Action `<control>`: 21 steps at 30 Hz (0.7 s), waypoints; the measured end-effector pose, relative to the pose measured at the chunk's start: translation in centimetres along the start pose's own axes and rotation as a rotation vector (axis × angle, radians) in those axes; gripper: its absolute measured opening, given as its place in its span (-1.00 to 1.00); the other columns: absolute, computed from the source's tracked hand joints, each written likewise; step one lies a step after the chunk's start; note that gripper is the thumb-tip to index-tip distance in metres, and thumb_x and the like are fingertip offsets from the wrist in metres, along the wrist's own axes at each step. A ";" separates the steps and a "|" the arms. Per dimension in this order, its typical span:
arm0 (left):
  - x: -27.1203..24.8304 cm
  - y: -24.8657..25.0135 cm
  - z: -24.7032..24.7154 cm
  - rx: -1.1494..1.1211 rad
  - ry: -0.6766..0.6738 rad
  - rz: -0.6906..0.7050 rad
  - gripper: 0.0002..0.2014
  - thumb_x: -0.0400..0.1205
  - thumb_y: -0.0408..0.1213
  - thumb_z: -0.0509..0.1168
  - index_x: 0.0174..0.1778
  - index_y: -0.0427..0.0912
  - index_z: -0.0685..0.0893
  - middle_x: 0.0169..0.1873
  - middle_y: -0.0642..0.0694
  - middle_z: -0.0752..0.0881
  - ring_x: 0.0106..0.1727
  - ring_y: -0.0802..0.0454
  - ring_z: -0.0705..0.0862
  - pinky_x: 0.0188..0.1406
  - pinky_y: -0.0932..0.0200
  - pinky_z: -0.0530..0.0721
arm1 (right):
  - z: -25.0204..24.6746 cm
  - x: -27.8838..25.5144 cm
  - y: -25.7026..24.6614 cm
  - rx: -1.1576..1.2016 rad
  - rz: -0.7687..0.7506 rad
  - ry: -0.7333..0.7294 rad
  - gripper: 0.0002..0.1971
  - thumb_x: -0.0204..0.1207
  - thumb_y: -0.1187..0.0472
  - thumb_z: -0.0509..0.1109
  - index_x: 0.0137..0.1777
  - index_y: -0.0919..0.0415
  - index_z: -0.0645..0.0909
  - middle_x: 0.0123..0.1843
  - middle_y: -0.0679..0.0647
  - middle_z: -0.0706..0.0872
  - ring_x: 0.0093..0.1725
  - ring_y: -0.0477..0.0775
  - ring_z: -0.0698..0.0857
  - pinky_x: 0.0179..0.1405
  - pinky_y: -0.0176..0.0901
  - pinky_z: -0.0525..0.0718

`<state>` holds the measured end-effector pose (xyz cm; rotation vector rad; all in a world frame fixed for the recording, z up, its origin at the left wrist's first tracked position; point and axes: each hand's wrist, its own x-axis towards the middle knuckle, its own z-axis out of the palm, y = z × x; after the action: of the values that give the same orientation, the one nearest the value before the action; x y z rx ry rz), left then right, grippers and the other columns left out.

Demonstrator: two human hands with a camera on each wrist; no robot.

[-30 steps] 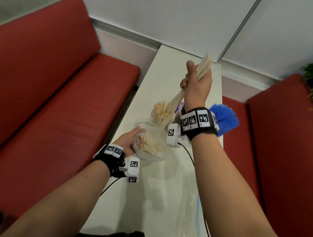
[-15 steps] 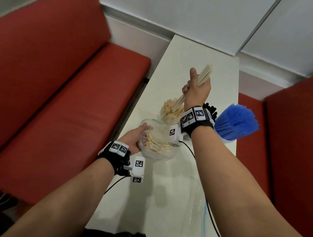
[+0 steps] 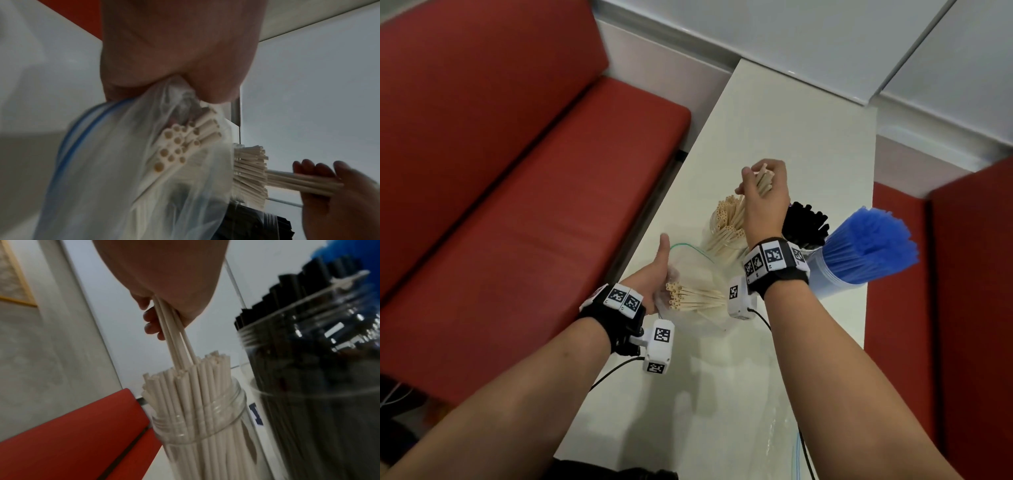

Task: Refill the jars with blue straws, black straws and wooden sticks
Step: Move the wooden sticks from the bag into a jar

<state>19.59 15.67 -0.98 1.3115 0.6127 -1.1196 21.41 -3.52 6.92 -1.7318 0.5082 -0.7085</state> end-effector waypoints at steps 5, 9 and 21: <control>0.4 0.1 0.1 0.040 0.061 0.079 -0.56 0.83 0.06 0.10 0.24 -0.27 0.62 0.18 -0.31 0.76 0.07 -0.24 0.79 0.12 -0.09 0.80 | 0.0 -1.0 0.5 -0.214 -0.206 -0.109 -0.85 0.69 0.29 0.31 0.17 0.16 0.67 0.08 0.05 0.76 0.09 0.01 0.72 0.16 -0.08 0.66; 0.4 -0.3 -0.3 0.146 0.212 0.306 -0.86 0.80 -0.23 0.22 0.26 -0.03 0.46 -0.08 -0.21 0.59 -0.41 -0.05 0.61 -0.66 0.27 0.56 | -0.1 -2.0 1.7 -0.210 -0.157 -0.083 -0.70 0.66 0.38 0.26 0.33 0.13 0.58 0.22 0.04 0.67 0.20 -0.01 0.67 0.20 -0.11 0.64; 0.2 -0.3 -0.5 0.303 0.126 0.242 -0.64 0.68 -0.30 0.38 0.30 -0.49 0.64 -0.03 -0.35 0.64 -0.07 -0.22 0.62 0.02 -0.09 0.63 | -0.6 -3.3 3.4 -1.004 -0.038 -0.456 -0.38 0.84 -0.12 -0.10 0.77 0.22 0.14 0.83 0.19 -0.08 0.80 0.25 -0.19 0.75 0.28 -0.20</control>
<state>19.55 16.16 -1.41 1.6791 0.3706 -0.9590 18.70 -2.72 3.10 -2.7424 0.5445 -0.0122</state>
